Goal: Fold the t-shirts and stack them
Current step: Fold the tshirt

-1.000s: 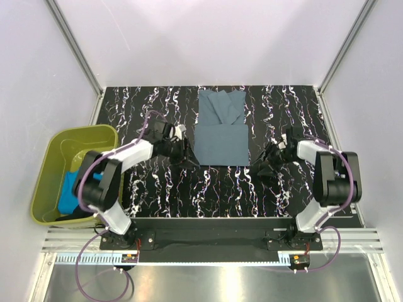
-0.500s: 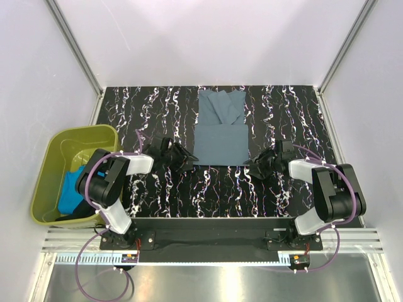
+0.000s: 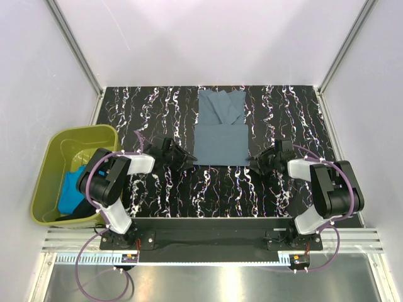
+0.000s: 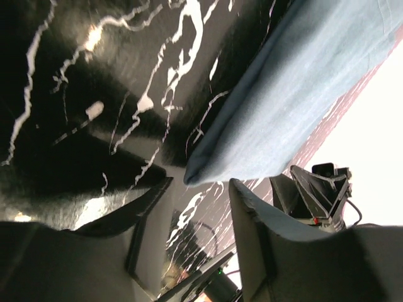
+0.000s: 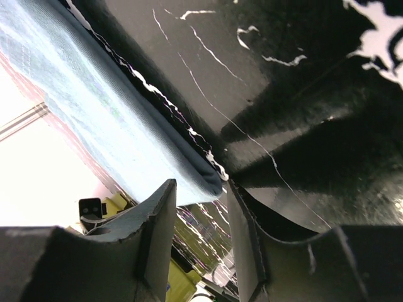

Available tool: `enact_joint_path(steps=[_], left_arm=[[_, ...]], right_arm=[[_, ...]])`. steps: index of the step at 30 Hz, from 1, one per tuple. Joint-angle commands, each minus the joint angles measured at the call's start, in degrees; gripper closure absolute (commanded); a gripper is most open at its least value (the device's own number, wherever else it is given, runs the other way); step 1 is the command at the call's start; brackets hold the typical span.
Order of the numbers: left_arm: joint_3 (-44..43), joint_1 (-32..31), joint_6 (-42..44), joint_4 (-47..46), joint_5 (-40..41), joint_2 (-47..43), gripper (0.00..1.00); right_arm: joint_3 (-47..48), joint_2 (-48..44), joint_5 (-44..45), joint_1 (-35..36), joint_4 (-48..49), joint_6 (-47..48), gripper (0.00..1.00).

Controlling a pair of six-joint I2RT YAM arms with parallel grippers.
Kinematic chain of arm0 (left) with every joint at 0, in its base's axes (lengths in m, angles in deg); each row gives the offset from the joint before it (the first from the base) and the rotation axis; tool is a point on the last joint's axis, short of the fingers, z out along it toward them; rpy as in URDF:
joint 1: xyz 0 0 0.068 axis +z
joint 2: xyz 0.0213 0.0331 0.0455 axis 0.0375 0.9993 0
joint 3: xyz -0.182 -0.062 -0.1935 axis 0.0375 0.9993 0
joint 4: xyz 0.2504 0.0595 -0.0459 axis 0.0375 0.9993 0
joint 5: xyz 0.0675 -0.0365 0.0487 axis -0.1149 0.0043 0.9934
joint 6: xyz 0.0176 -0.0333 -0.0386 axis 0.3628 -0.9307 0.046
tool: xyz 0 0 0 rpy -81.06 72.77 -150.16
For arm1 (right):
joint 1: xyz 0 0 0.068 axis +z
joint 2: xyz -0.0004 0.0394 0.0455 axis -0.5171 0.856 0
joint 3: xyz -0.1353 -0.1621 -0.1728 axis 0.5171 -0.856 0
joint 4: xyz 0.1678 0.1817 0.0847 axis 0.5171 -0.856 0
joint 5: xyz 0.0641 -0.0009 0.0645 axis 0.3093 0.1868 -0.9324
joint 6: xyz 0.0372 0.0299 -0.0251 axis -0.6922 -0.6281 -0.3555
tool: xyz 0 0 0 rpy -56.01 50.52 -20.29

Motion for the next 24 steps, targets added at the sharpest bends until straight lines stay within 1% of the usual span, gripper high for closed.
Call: enact_joint_path(steps=[1,2,3,7,13,16,17,19,23,24], left_arm=[[-0.85,-0.07,-0.27,2.67,5.45,2.36,0.55],[-0.93,0.02,-0.27,2.49,5.45,2.97,0.57],[-1.63,0.02,-0.19,2.40,5.45,3.32,0.62],[-3.31,0.11,0.25,2.05,4.83,5.08,0.69],[-2.87,0.11,0.43,3.02,4.92,4.11,0.69],[-2.52,0.28,0.60,2.49,4.30,4.46,0.72],[-2.60,0.37,0.61,2.40,4.13,4.81,0.77],[-2.34,0.46,0.52,1.88,3.69,4.90,0.83],[-2.43,0.55,0.96,1.44,3.34,5.08,0.89],[-2.43,0.55,1.04,1.26,3.16,5.08,0.96]], right_arm=[[1.09,1.98,2.99,0.73,-0.24,-0.08,0.55],[1.18,2.15,3.08,0.99,-0.33,-0.42,0.55],[1.18,2.59,3.08,1.08,-0.07,-0.60,0.55],[1.70,3.47,2.73,1.35,-0.42,-0.08,0.54],[0.48,0.23,2.55,1.52,-3.23,-0.52,0.55],[0.30,0.39,2.03,1.87,-3.58,-1.48,0.55],[0.65,0.66,2.29,1.96,-3.41,-1.48,0.55],[1.09,2.06,2.29,1.96,-3.06,-1.40,0.58],[1.36,2.77,3.07,2.05,-2.88,-2.18,0.59],[1.27,2.68,3.60,2.14,-2.71,-2.19,0.59]])
